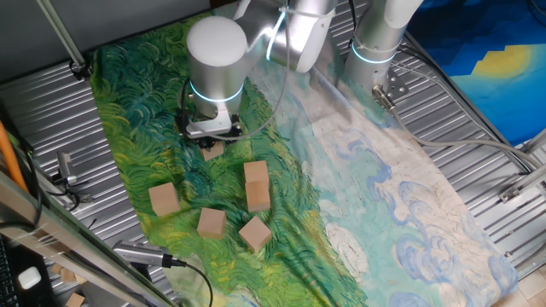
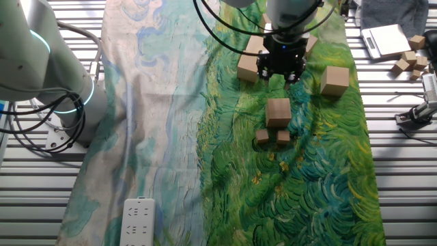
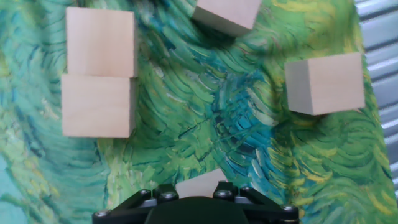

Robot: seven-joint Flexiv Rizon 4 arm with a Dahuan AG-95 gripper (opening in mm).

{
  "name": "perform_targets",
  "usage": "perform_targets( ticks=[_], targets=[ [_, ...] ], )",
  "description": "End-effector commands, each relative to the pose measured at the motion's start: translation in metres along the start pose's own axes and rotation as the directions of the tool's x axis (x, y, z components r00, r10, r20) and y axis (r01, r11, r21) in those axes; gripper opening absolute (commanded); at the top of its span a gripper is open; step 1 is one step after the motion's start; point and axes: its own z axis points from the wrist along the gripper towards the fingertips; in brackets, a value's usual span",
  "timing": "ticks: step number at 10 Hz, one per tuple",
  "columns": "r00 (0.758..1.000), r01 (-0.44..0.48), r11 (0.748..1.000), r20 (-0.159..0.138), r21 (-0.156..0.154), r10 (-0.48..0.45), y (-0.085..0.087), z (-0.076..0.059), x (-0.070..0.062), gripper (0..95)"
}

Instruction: Stack the blocks into a pyramid shape

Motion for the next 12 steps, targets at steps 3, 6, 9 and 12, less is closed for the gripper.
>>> perform_targets(
  ticks=[3,6,9,12],
  targets=[
    [0.998,-0.057,0.998,0.0,-0.002,0.057,0.056,-0.002,-0.026,57.0],
    [0.995,-0.097,0.995,0.005,0.004,0.097,0.08,0.004,-0.034,57.0],
    [0.992,-0.124,0.992,0.009,0.014,0.124,0.084,0.01,-0.045,57.0],
    [0.992,-0.127,0.991,0.019,0.033,0.126,0.084,0.022,-0.048,57.0]
  ],
)
